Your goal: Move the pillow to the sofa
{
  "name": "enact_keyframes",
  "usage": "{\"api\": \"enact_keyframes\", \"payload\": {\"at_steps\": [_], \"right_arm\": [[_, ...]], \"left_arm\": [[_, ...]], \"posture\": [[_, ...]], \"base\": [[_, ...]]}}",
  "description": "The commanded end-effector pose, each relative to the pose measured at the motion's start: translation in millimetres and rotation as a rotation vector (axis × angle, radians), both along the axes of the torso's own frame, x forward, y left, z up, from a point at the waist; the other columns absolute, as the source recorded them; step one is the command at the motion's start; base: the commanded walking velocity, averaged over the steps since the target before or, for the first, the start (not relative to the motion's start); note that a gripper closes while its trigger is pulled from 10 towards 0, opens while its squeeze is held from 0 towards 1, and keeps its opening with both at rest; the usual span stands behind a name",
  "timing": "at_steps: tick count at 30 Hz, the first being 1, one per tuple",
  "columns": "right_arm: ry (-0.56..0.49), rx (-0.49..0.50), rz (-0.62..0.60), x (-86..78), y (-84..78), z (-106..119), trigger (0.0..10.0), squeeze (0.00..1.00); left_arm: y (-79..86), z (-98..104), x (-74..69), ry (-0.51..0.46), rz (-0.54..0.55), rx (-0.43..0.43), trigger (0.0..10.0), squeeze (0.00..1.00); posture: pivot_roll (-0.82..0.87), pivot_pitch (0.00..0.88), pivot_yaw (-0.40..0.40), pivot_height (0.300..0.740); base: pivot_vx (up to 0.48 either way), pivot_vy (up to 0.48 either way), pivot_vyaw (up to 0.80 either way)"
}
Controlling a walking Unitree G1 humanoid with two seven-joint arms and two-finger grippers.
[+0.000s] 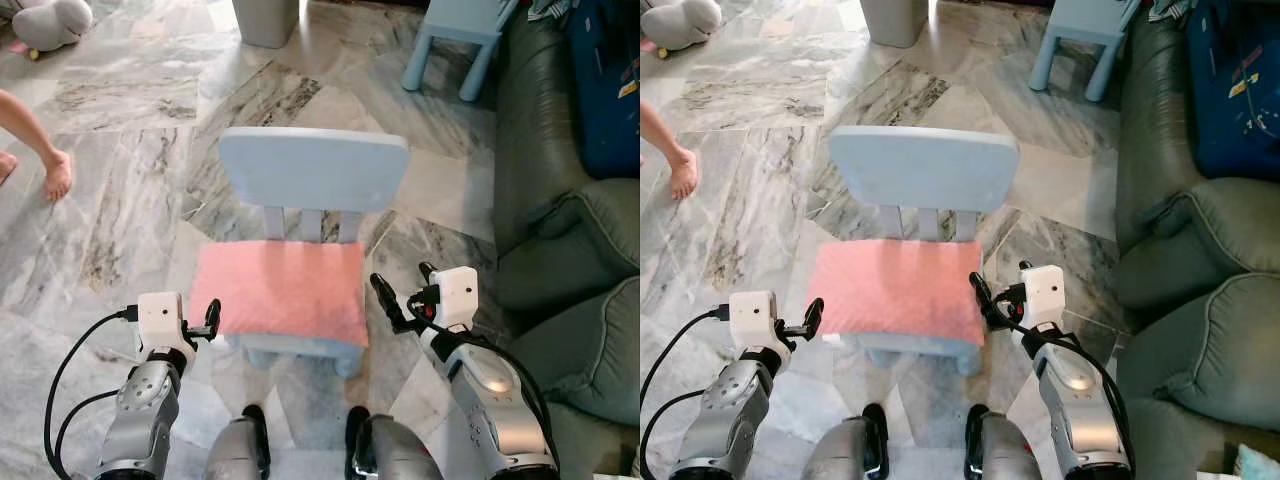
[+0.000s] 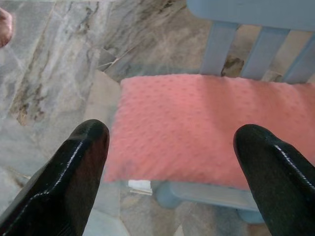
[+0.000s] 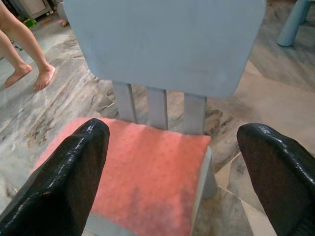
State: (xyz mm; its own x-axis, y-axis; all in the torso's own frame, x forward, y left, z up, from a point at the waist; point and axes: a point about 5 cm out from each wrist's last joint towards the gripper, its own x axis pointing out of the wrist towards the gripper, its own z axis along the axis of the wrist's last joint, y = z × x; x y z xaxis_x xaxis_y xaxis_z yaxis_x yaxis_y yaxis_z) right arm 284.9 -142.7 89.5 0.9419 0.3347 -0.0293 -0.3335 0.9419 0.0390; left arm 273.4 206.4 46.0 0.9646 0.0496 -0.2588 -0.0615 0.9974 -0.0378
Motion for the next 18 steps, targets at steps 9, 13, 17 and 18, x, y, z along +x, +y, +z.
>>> {"api": "enact_keyframes", "payload": {"at_steps": [9, 13, 17, 18], "right_arm": [[0.017, -0.009, -0.001, 1.0, -3.0, -0.1, 10.0, 0.0], [0.021, -0.012, -0.002, 1.7, -3.8, -0.6, 10.0, 0.0], [0.023, -0.016, 0.001, 2.0, -4.1, -0.3, 10.0, 0.0], [0.023, -0.017, 0.001, 2.3, -4.2, -0.4, 10.0, 0.0]], "left_arm": [[15.0, -3.4, -8.1, 0.033, 0.06, 0.03, 10.0, 0.0], [16.8, -3.2, -7.7, 0.034, 0.074, 0.032, 10.0, 0.0], [18.9, -2.6, -8.6, 0.039, 0.097, 0.042, 10.0, 0.0], [19.4, -2.6, -8.7, 0.041, 0.1, 0.045, 10.0, 0.0]], "posture": [[-0.06, 0.339, 0.003, 0.65], [-0.06, 0.339, 0.003, 0.632], [-0.06, 0.343, 0.0, 0.609], [-0.06, 0.343, 0.0, 0.604]], "base": [[0.0, 0.0, 0.0], [0.0, 0.0, 0.0], [0.0, 0.0, 0.0], [0.0, 0.0, 0.0]]}}
